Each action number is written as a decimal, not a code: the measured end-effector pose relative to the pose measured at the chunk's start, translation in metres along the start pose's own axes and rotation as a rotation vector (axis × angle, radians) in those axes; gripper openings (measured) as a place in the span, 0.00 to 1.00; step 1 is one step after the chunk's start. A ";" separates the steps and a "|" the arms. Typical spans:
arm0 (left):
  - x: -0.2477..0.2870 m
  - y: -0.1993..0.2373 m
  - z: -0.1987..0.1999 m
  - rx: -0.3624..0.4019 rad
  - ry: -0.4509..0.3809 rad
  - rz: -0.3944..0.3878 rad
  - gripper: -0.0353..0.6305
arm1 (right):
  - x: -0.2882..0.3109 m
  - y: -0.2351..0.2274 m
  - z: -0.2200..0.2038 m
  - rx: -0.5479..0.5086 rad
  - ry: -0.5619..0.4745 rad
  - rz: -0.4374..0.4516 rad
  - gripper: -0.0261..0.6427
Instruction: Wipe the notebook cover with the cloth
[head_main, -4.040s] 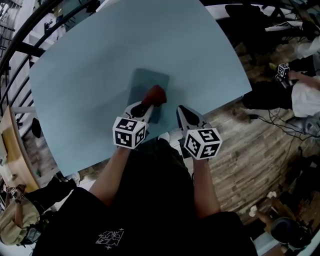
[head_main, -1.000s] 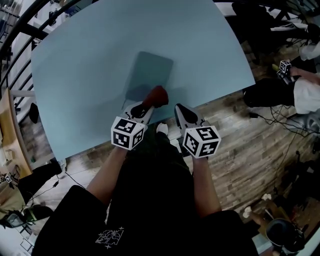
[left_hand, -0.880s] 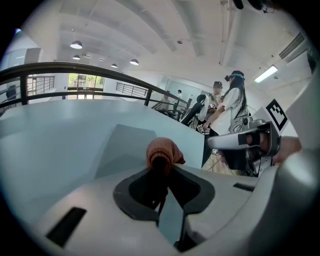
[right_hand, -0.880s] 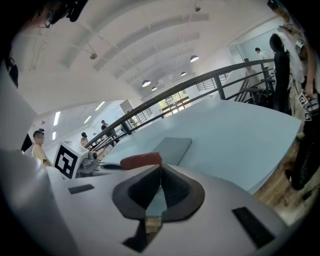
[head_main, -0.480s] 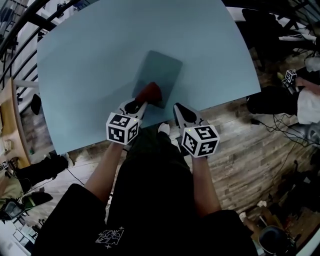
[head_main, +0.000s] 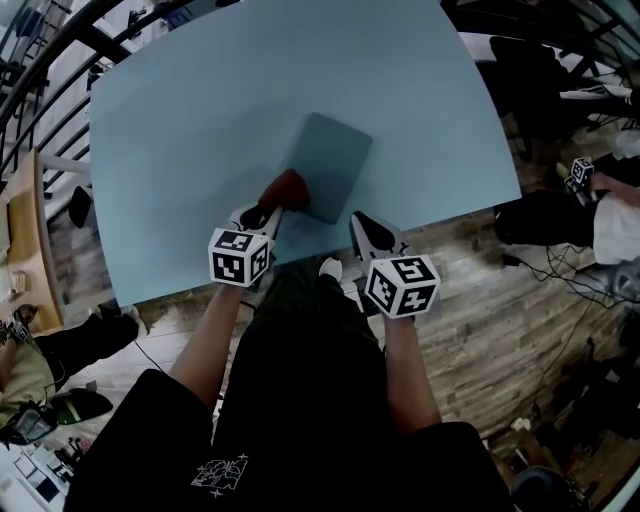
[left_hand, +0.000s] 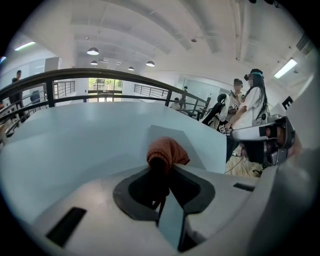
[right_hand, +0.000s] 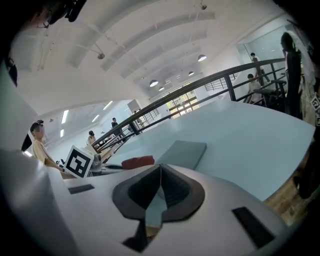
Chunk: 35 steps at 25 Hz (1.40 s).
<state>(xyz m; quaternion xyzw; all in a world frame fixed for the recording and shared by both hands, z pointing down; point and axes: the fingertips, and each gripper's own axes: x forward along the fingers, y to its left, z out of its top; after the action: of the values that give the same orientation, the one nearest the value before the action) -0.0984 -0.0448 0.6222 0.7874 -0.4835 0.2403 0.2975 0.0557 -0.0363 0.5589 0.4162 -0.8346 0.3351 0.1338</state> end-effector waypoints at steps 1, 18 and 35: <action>-0.003 0.004 -0.001 -0.001 -0.003 0.006 0.16 | 0.000 0.002 0.000 -0.002 -0.004 0.000 0.05; -0.066 0.008 0.043 0.012 -0.126 0.032 0.16 | -0.020 0.037 0.040 -0.070 -0.097 0.009 0.05; -0.125 0.019 0.143 0.127 -0.254 -0.090 0.16 | -0.035 0.092 0.143 -0.128 -0.299 -0.096 0.05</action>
<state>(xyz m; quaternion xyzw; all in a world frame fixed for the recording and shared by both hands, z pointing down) -0.1546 -0.0744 0.4416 0.8494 -0.4655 0.1555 0.1942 0.0133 -0.0720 0.3946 0.4914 -0.8440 0.2088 0.0504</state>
